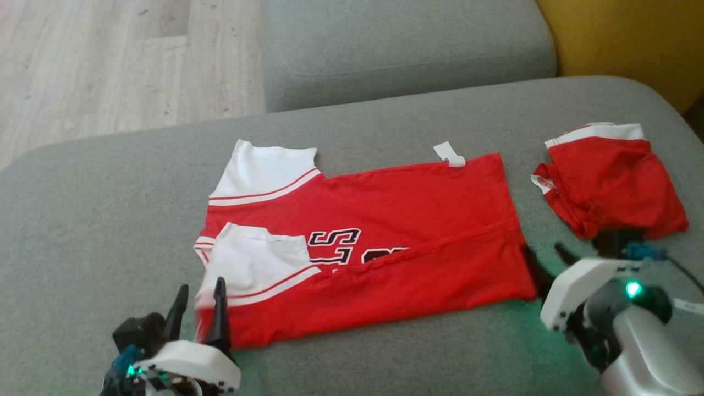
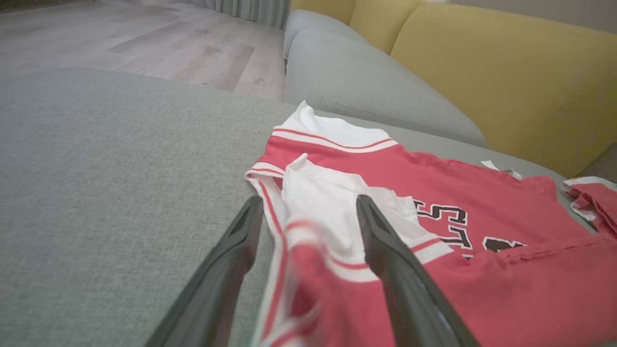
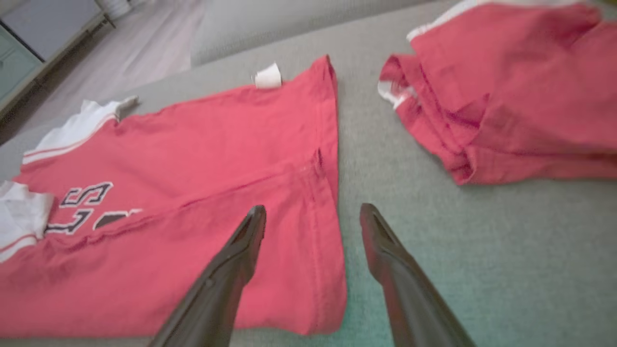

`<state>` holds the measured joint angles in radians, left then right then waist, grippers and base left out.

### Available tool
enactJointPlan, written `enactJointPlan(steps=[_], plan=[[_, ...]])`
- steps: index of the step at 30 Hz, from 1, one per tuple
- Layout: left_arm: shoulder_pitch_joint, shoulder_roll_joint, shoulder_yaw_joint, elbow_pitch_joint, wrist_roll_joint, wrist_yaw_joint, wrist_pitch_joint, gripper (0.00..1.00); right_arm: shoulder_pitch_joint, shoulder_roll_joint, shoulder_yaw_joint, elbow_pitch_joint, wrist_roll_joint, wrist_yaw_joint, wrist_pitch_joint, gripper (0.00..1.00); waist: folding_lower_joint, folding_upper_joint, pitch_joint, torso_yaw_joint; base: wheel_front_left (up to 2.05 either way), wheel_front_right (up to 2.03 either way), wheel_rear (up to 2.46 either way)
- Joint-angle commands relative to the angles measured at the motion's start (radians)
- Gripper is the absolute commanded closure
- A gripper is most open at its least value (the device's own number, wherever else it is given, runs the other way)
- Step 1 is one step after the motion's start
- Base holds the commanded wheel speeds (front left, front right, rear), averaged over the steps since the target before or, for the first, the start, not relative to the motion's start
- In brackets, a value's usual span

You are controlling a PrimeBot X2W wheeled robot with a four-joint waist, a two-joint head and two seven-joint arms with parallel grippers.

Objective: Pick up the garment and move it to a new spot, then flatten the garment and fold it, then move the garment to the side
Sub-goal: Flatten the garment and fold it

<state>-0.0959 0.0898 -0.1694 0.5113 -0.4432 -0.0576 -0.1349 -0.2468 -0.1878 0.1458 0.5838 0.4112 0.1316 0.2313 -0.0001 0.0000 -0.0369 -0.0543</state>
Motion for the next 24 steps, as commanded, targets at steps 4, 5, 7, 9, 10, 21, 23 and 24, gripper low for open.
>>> enactJointPlan(steps=[4, 5, 7, 9, 10, 21, 23, 24], plan=[[-0.086, 0.021, 0.039, -0.051, -0.006, 0.001, -0.055, 0.00, -0.024, 0.031, -0.053, -0.144, -0.063, -0.001, -0.050, 0.00, 0.0001, 0.0000, 0.030, -0.019, 0.00, 0.00, 0.00], [-0.097, 0.025, 0.040, -0.057, -0.005, -0.003, -0.065, 0.00, -0.025, 0.037, -0.065, -0.167, -0.075, -0.001, -0.061, 0.00, 0.0001, 0.0000, 0.036, -0.022, 0.00, 0.00, 0.00], [-0.124, 0.033, 0.044, -0.077, -0.004, -0.013, -0.085, 0.00, -0.033, 0.048, -0.086, -0.210, -0.100, -0.001, -0.081, 0.00, 0.0001, 0.0000, 0.052, -0.030, 0.00, 0.00, 0.00], [-0.157, 0.046, 0.048, -0.097, -0.001, -0.024, -0.099, 0.00, -0.047, 0.057, -0.106, -0.246, -0.122, -0.001, -0.102, 0.00, 0.0001, 0.0000, 0.076, -0.038, 0.00, 0.00, 0.00], [-0.176, 0.052, 0.048, -0.108, -0.001, -0.029, -0.103, 0.00, -0.057, 0.062, -0.115, -0.261, -0.131, -0.001, -0.112, 0.00, 0.0001, 0.0000, 0.087, -0.041, 0.00, 0.00, 0.00], [-0.516, 0.217, -0.045, -0.086, -0.005, -0.070, 0.095, 0.00, -0.210, 0.071, -0.149, -0.321, -0.190, -0.001, -0.139, 0.00, 0.0001, 0.0000, 0.259, -0.071, 0.00, 0.00, 0.00], [-0.598, 0.259, -0.091, -0.055, -0.026, -0.072, 0.166, 0.00, -0.248, 0.068, -0.148, -0.314, -0.196, -0.001, -0.143, 0.00, 0.0001, 0.0000, 0.290, -0.082, 0.00, 0.00, 0.00], [-0.635, 0.282, -0.115, -0.039, -0.045, -0.072, 0.200, 0.00, -0.267, 0.068, -0.145, -0.311, -0.198, -0.001, -0.144, 0.00, 0.0001, 0.0000, 0.306, -0.090, 0.00, 0.00, 0.00]])
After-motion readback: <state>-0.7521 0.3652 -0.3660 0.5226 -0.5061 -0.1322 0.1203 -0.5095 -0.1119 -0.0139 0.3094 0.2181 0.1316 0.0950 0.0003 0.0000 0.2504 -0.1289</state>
